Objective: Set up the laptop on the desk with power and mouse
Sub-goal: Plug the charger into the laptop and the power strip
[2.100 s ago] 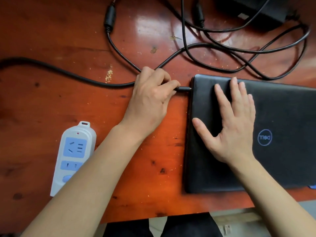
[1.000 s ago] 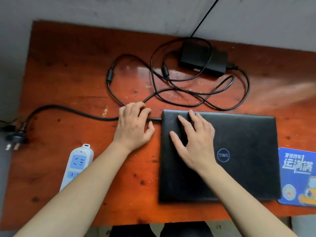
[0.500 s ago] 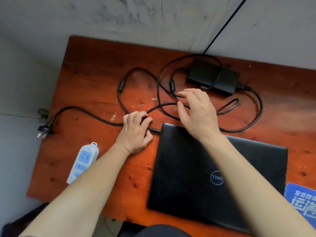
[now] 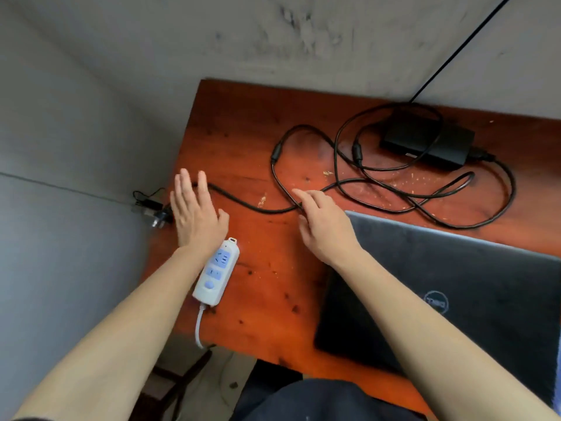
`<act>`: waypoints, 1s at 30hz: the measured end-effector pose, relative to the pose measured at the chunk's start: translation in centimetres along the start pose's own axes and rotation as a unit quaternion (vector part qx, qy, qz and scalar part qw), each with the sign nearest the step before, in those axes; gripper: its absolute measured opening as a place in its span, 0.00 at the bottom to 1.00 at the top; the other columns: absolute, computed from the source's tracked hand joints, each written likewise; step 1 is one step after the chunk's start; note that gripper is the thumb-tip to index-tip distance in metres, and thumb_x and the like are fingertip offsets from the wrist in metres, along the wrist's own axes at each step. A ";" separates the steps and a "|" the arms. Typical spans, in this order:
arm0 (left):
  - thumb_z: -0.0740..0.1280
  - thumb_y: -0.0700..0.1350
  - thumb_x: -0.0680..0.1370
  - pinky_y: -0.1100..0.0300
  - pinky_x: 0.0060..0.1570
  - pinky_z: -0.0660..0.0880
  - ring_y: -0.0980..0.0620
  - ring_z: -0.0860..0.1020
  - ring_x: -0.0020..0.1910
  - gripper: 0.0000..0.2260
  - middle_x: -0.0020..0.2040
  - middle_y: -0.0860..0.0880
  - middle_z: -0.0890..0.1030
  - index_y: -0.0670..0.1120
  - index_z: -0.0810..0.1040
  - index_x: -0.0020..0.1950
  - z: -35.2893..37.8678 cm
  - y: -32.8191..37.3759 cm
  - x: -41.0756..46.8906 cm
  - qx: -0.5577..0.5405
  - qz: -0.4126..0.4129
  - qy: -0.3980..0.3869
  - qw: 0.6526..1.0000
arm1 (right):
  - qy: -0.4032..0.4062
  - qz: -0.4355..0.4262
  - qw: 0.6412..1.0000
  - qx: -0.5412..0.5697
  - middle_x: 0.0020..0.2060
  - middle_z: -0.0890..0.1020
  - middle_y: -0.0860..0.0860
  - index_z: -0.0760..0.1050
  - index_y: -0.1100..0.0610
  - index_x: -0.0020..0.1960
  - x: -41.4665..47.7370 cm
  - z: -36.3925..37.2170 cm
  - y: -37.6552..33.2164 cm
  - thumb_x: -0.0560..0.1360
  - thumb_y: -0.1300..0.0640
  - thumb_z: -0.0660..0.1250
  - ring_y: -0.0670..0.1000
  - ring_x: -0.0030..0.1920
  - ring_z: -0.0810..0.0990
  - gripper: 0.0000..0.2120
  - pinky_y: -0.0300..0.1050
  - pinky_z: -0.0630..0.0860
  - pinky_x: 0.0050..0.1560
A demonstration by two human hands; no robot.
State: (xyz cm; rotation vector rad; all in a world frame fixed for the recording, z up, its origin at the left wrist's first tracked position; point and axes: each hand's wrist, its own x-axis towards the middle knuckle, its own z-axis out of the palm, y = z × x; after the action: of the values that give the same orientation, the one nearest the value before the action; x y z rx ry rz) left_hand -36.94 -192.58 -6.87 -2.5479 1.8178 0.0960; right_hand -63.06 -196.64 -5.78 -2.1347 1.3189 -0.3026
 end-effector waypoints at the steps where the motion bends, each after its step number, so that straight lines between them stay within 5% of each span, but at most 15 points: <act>1: 0.68 0.47 0.73 0.39 0.74 0.50 0.36 0.48 0.78 0.41 0.79 0.35 0.49 0.42 0.48 0.79 -0.1 -1.6 0.5 0.014 -0.039 -0.006 0.999 | -0.016 0.003 1.000 -0.008 0.71 0.69 0.56 0.58 0.53 0.78 0.0 1.0 -1.0 0.78 0.61 0.62 0.59 0.62 0.73 0.30 0.55 0.75 0.60; 4: 0.65 0.49 0.76 0.37 0.73 0.51 0.37 0.52 0.78 0.36 0.78 0.36 0.56 0.42 0.52 0.79 0.0 -5.2 1.1 0.030 -0.127 -0.072 0.989 | -0.051 0.015 0.992 -0.117 0.73 0.67 0.56 0.49 0.53 0.80 0.3 4.1 -3.1 0.77 0.61 0.62 0.61 0.66 0.68 0.36 0.54 0.75 0.60; 8: 0.61 0.44 0.81 0.42 0.65 0.66 0.37 0.72 0.64 0.17 0.62 0.37 0.77 0.42 0.72 0.70 0.0 -7.2 0.3 0.015 -0.099 -0.071 0.992 | -0.037 0.040 0.963 -0.264 0.55 0.77 0.53 0.71 0.53 0.66 1.2 5.2 -3.9 0.76 0.58 0.68 0.59 0.58 0.71 0.20 0.51 0.72 0.50; 10: 0.60 0.43 0.82 0.43 0.58 0.70 0.37 0.74 0.58 0.14 0.58 0.38 0.78 0.40 0.75 0.65 -0.6 -7.1 -0.4 -0.027 -0.108 -0.040 0.993 | -0.049 0.025 0.951 -0.304 0.50 0.77 0.53 0.74 0.53 0.55 1.6 4.7 -4.0 0.74 0.59 0.68 0.58 0.53 0.72 0.11 0.51 0.68 0.50; 13: 0.57 0.44 0.83 0.49 0.48 0.72 0.38 0.77 0.52 0.13 0.56 0.40 0.75 0.40 0.76 0.62 -1.9 -7.0 -1.0 -0.116 -0.120 -0.004 0.986 | -0.047 0.008 0.943 -0.330 0.48 0.77 0.55 0.75 0.55 0.52 1.9 3.1 -4.7 0.71 0.62 0.68 0.59 0.51 0.72 0.11 0.53 0.68 0.50; 21: 0.57 0.45 0.83 0.52 0.49 0.72 0.41 0.78 0.52 0.12 0.54 0.43 0.81 0.44 0.77 0.60 -7.2 -5.8 1.0 -0.247 -0.079 0.100 0.961 | 0.183 0.045 0.976 -0.106 0.52 0.74 0.57 0.72 0.56 0.59 3.8 -6.4 -10.2 0.83 0.54 0.56 0.65 0.46 0.78 0.10 0.53 0.68 0.38; 26: 0.58 0.49 0.83 0.55 0.46 0.71 0.40 0.80 0.50 0.12 0.51 0.45 0.84 0.46 0.77 0.59 -9.8 -4.0 1.5 -0.310 -0.076 0.127 0.939 | 0.324 -0.033 0.943 -0.072 0.52 0.76 0.58 0.76 0.59 0.60 3.8 -13.9 -15.0 0.84 0.53 0.57 0.67 0.40 0.78 0.13 0.53 0.72 0.37; 30: 0.59 0.50 0.83 0.50 0.47 0.76 0.40 0.81 0.48 0.13 0.48 0.43 0.84 0.45 0.77 0.60 -12.1 -1.0 1.8 -0.344 0.013 0.145 0.928 | 0.454 -0.137 0.880 -0.015 0.48 0.77 0.59 0.78 0.63 0.58 0.8 -17.5 -16.1 0.83 0.58 0.60 0.56 0.39 0.79 0.12 0.45 0.73 0.34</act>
State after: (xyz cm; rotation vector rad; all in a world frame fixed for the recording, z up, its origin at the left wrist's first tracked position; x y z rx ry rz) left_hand -34.84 -194.48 5.11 -3.1308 2.2412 0.4560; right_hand -59.38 -198.70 17.64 -2.2750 1.4533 -1.5575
